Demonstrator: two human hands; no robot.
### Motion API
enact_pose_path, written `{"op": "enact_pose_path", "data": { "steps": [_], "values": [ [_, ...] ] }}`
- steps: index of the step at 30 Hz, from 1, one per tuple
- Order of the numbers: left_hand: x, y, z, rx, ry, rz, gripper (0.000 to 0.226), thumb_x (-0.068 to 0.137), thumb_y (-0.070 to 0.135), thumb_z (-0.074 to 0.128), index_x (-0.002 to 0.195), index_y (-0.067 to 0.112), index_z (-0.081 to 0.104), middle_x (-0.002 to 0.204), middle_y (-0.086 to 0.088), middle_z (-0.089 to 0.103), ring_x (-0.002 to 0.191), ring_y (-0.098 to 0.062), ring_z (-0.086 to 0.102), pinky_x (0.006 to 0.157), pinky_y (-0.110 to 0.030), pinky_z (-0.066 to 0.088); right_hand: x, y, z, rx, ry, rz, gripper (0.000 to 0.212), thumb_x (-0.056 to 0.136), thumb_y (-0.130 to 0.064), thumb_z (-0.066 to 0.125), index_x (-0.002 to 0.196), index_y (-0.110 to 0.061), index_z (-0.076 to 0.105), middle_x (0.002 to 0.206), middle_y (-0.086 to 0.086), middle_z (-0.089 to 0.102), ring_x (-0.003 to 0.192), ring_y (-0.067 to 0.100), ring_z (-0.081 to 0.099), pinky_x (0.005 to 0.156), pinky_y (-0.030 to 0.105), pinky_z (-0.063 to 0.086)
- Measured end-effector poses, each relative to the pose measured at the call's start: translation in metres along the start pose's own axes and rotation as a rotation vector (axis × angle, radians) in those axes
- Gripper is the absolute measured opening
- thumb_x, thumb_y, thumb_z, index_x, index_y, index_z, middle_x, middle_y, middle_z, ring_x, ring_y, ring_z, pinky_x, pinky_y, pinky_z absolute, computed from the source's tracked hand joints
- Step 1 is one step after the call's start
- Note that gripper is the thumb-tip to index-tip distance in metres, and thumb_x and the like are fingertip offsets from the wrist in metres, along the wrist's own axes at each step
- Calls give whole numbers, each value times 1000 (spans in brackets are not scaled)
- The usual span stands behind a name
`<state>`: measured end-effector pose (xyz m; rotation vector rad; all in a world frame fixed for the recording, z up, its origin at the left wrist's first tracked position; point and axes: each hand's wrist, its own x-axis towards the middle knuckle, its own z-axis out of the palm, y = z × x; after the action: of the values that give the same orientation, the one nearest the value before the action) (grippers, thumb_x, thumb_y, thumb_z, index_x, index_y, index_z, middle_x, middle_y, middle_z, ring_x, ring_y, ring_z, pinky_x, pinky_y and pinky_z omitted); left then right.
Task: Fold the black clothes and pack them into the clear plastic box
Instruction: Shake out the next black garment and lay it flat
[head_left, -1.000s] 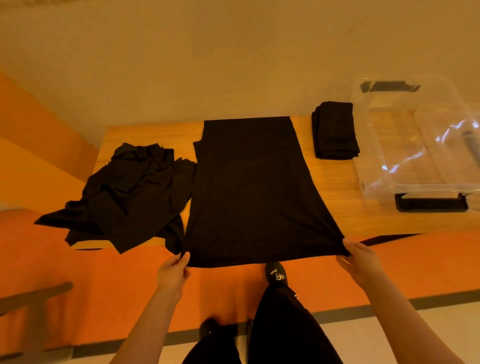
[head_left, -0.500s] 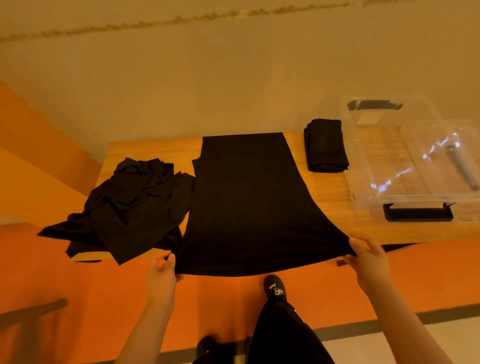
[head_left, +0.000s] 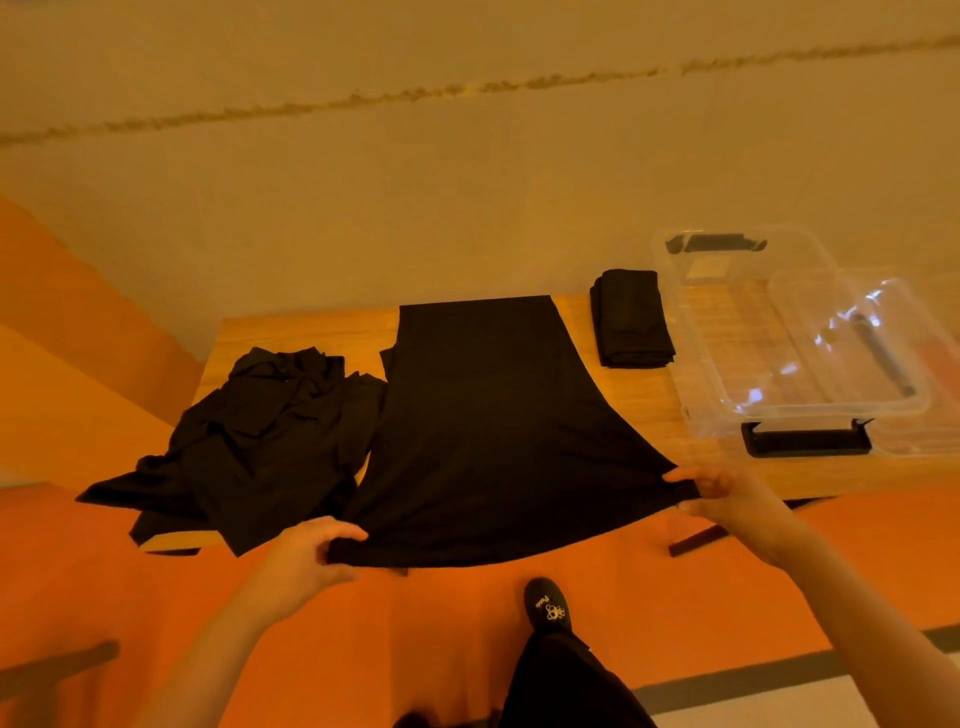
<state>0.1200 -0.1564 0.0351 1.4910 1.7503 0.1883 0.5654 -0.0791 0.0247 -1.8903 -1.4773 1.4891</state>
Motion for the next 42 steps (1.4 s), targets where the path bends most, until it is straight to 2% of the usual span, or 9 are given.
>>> {"op": "enact_pose_path", "data": {
  "steps": [4,10,14,16,23,28,33,39,42],
  "values": [
    [-5,-8,-13,124,21,37,38,76,11,74,87,42,54,83,11,56,65,-7,54,62,-14,43,-3,-6,-7,29,70,-13,9,84,-6,62,88,-7,69,82,11,71,86,24,66,87,36,49],
    [-2,1,-33,-111,315,57,27,82,6,67,73,31,63,61,-2,65,57,-10,60,54,-20,45,5,-26,-17,295,255,-65,19,87,-8,58,84,11,59,85,6,62,85,21,59,76,27,46],
    [3,19,-44,-272,510,122,25,80,2,67,72,25,62,90,2,57,75,-7,54,67,-14,41,7,-43,-23,681,190,-78,32,62,-32,74,78,-8,59,66,1,58,61,10,57,67,26,52],
    [10,34,-57,-340,574,147,21,81,3,66,77,24,64,96,11,57,80,-3,54,73,-14,41,13,-58,-26,752,205,-95,12,82,-22,63,81,-11,59,65,1,53,52,6,53,64,25,49],
    [78,105,-143,-500,655,221,23,87,1,59,109,-1,64,86,-2,61,85,-17,54,65,-9,43,52,-162,-71,621,380,-299,17,91,-1,51,82,-14,57,76,1,60,57,3,63,54,13,52],
    [90,150,-209,-610,760,286,4,86,11,64,87,9,67,74,4,60,61,1,58,65,-16,44,57,-236,-110,306,493,-422,28,91,-7,55,65,-13,48,43,-1,51,33,1,50,40,14,45],
    [84,192,-261,-698,849,364,16,86,19,64,71,15,60,73,-2,56,70,-13,50,70,-30,41,45,-300,-141,372,545,-562,32,94,-11,52,64,-13,43,60,6,41,34,0,46,43,15,46],
    [69,215,-295,-753,899,462,10,91,10,55,98,8,62,76,2,58,70,-7,54,65,-18,47,32,-344,-166,397,694,-640,29,94,-6,47,66,-14,49,60,6,41,49,12,41,47,20,35],
    [66,223,-314,-696,954,490,10,92,14,54,97,10,62,76,5,57,73,-10,52,74,-30,43,28,-364,-172,342,721,-705,24,94,-7,46,72,-14,55,59,6,44,37,1,42,45,16,36]
  ]
}}
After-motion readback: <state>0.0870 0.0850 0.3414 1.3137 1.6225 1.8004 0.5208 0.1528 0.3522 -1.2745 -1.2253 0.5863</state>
